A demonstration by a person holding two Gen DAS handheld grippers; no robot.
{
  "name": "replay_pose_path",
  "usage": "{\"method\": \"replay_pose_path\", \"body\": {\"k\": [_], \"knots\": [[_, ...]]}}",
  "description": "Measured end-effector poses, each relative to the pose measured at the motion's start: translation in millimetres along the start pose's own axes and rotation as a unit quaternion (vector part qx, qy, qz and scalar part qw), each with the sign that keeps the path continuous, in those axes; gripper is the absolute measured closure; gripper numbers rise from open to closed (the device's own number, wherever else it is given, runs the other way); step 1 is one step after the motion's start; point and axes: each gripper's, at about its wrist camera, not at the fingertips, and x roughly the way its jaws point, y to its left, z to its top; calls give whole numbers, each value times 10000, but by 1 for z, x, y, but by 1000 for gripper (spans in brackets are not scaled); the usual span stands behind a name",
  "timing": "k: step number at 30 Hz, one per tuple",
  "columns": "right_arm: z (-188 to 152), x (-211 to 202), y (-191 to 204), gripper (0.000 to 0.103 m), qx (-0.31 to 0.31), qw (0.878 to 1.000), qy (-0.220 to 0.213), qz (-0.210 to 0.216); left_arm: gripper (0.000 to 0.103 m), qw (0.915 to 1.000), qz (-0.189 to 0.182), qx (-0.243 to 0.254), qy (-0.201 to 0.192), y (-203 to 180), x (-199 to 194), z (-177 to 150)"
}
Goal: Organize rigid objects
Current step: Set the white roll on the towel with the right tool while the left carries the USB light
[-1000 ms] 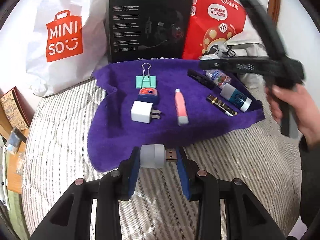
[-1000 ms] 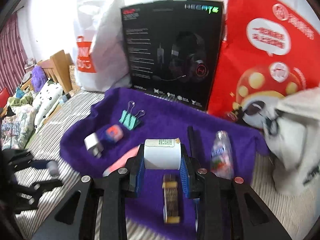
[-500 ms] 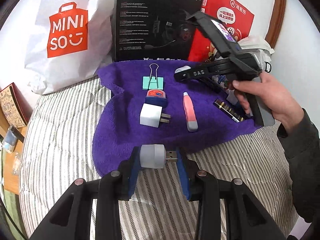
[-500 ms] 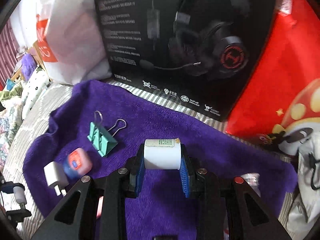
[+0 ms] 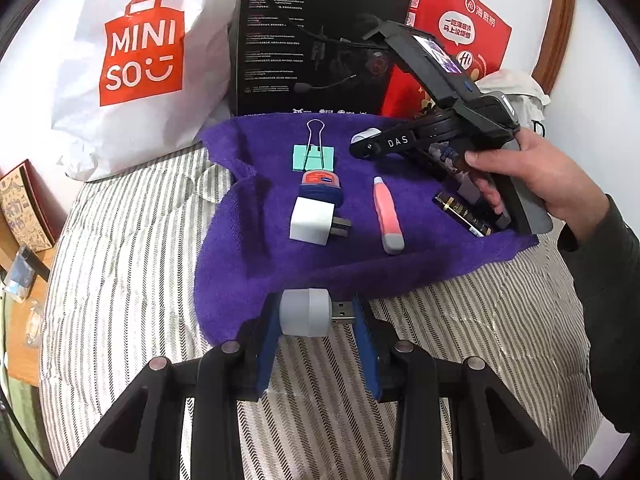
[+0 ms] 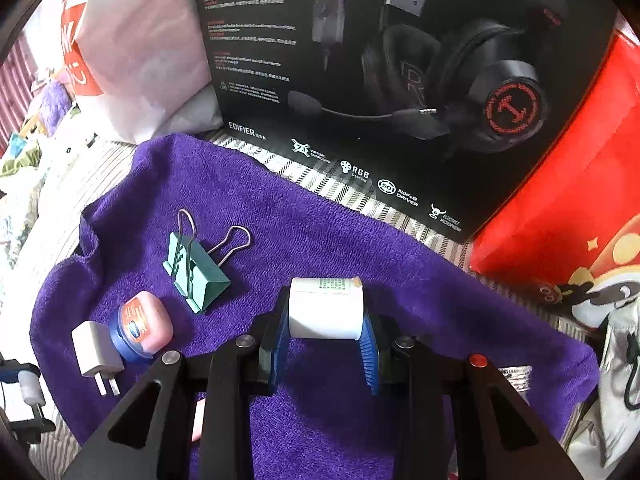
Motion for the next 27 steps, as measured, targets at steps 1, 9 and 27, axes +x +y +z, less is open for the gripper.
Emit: {"method": "replay_pose_path", "body": {"k": [1,9,27], "knots": [[0,0,0,72,-20,10000,16,0,69,10000,22,-11,-9,1,-1,0],[-3,-6,0,49,-165,9997,147,-83,69,9999,142,-4,-34,3,-10,4],[-126,-150,-64,14,767,9948,-570,-355,69,9985,-63,506,-178,-63,36,94]]}}
